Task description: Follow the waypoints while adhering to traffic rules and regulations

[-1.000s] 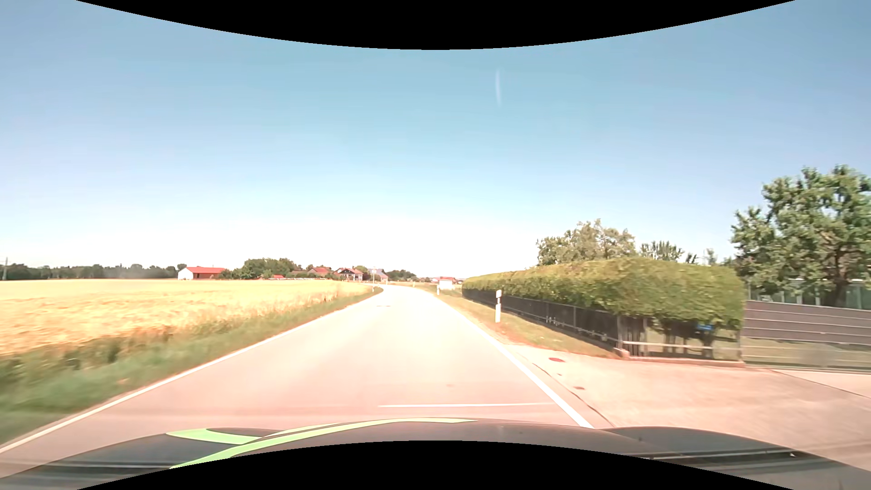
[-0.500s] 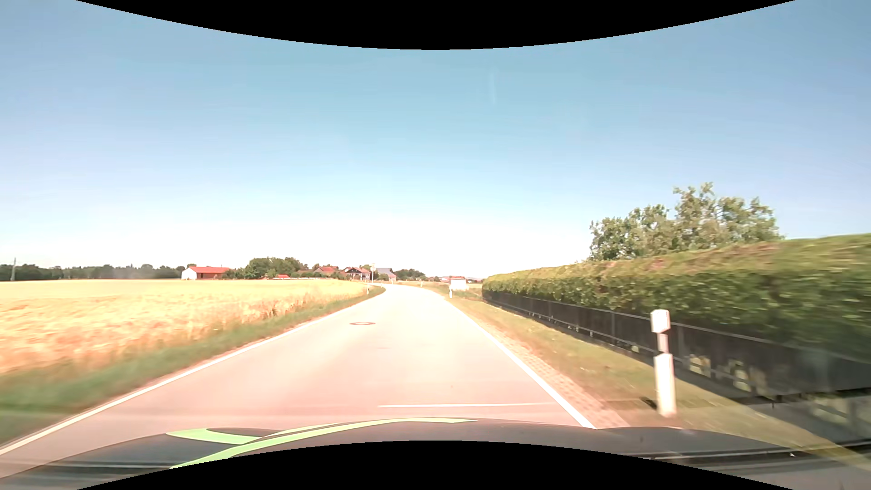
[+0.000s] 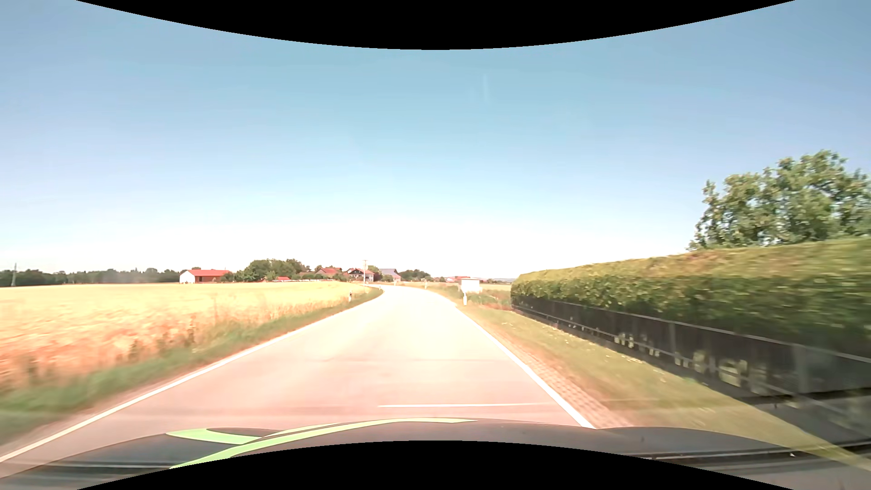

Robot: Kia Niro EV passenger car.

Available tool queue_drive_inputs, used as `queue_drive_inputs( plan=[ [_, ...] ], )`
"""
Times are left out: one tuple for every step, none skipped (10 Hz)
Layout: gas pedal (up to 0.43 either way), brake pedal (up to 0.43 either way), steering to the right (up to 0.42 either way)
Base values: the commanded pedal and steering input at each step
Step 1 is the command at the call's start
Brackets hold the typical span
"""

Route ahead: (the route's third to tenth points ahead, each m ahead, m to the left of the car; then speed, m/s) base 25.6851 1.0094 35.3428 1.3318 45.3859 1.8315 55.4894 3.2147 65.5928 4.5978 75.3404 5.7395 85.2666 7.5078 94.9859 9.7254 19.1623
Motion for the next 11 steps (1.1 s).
queue_drive_inputs(
  plan=[
    [0.118,0.0,-0.008],
    [0.118,0.0,-0.008],
    [0.118,0.0,-0.008],
    [0.118,0.0,-0.008],
    [0.118,0.0,-0.008],
    [0.118,0.0,-0.008],
    [0.118,0.0,-0.008],
    [0.118,0.0,-0.008],
    [0.118,0.0,-0.009],
    [0.118,0.0,-0.011],
    [0.118,0.0,-0.013]
  ],
)
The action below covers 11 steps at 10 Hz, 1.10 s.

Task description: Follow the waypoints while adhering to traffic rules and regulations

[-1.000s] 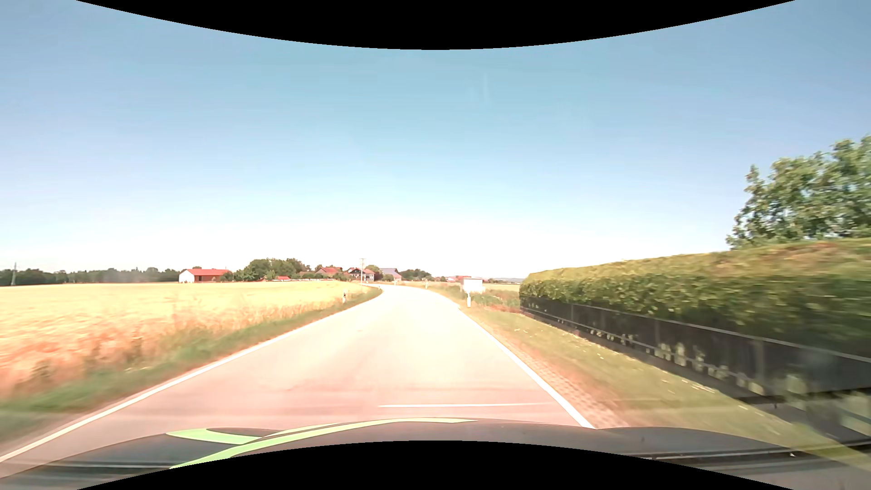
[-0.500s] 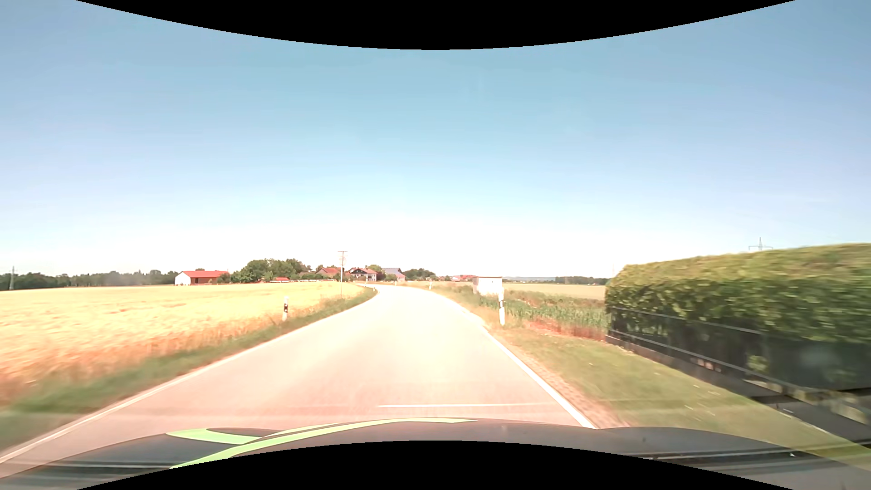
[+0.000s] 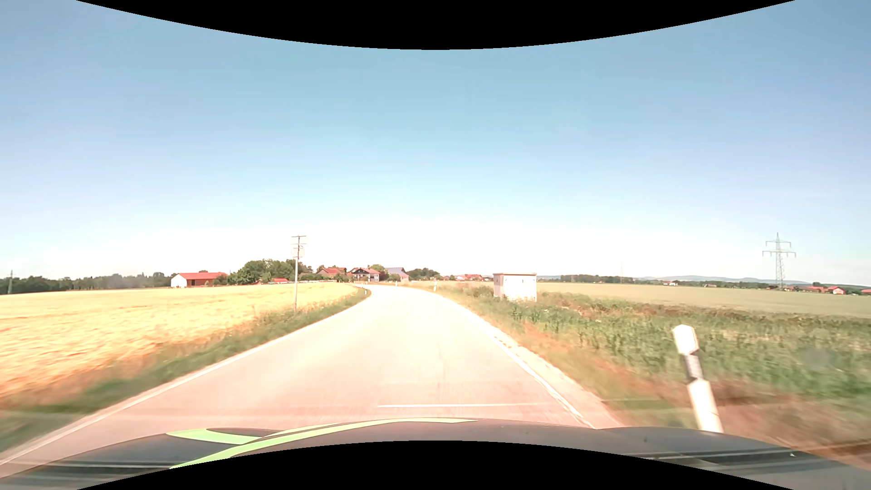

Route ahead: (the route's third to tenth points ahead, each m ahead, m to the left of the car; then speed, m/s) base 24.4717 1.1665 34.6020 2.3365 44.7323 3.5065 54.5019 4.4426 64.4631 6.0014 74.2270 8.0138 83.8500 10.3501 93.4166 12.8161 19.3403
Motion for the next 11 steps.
queue_drive_inputs(
  plan=[
    [0.118,0.0,-0.014],
    [0.118,0.0,-0.014],
    [0.118,0.0,-0.014],
    [0.118,0.0,-0.014],
    [0.118,0.0,-0.014],
    [0.118,0.0,-0.014],
    [0.118,0.0,-0.014],
    [0.118,0.0,-0.014],
    [0.118,0.0,-0.014],
    [0.118,0.0,-0.014],
    [0.118,0.0,-0.017]
  ],
)
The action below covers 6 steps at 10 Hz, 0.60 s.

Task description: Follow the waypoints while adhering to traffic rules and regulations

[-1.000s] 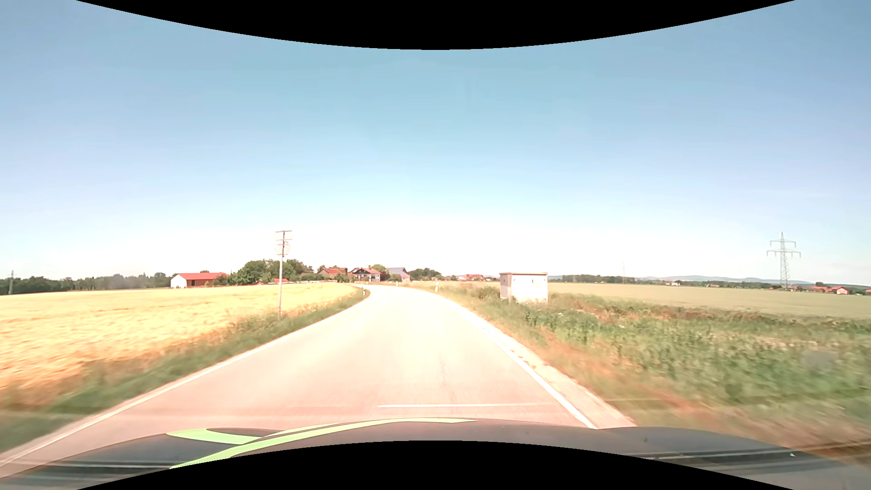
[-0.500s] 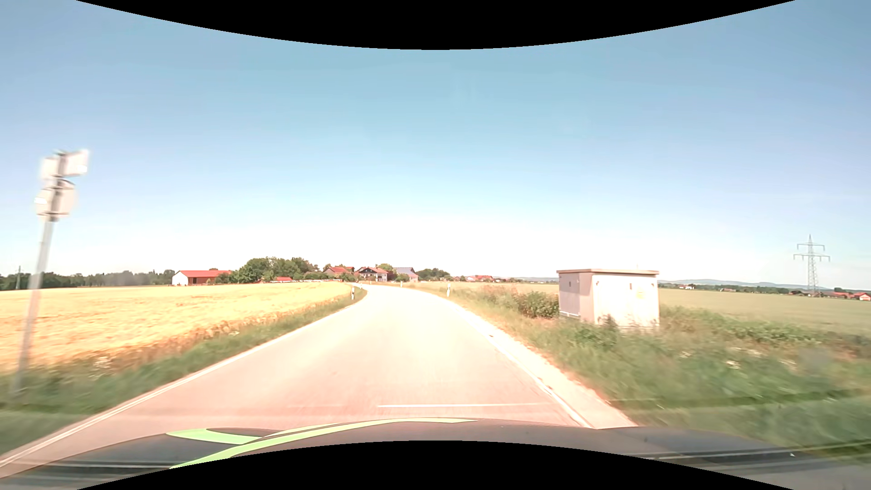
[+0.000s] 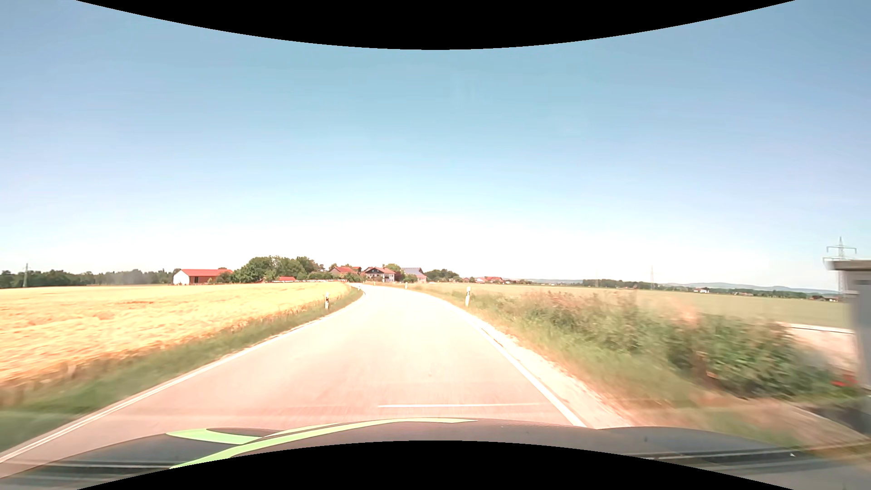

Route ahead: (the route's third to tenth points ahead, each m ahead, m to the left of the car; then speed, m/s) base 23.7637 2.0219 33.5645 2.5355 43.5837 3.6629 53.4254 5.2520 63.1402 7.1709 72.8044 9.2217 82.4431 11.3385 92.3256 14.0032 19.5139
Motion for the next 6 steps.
queue_drive_inputs(
  plan=[
    [0.118,0.0,-0.021],
    [0.118,0.0,-0.021],
    [0.118,0.0,-0.021],
    [0.118,0.0,-0.021],
    [0.118,0.0,-0.021],
    [0.118,0.0,-0.021]
  ],
)
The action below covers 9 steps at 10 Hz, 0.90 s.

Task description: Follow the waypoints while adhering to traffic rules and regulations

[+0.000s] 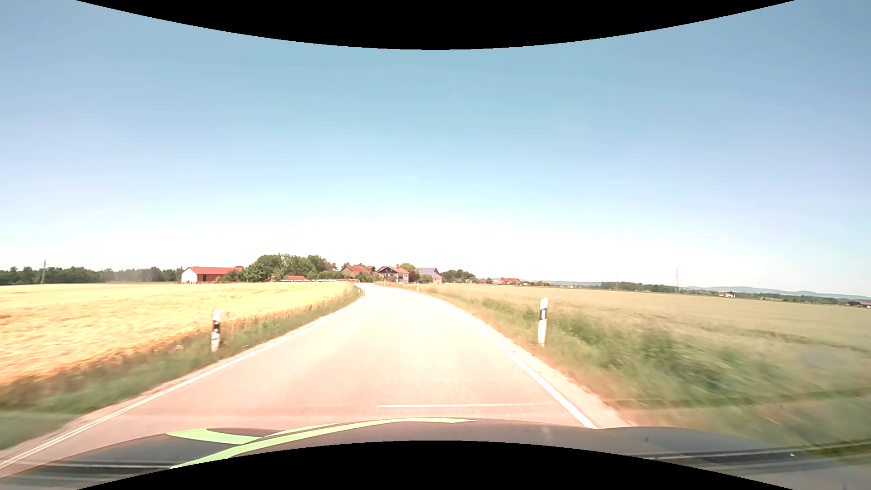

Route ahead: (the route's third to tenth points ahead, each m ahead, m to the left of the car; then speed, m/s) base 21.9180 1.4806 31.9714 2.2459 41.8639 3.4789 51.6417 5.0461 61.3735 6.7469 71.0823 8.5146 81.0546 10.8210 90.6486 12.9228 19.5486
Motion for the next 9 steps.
queue_drive_inputs(
  plan=[
    [0.118,0.0,-0.021],
    [0.118,0.0,-0.02],
    [0.118,0.0,-0.02],
    [0.118,0.0,-0.02],
    [0.118,0.0,-0.019],
    [0.118,0.0,-0.017],
    [0.118,0.0,-0.017],
    [0.118,0.0,-0.017],
    [0.118,0.0,-0.017]
  ],
)
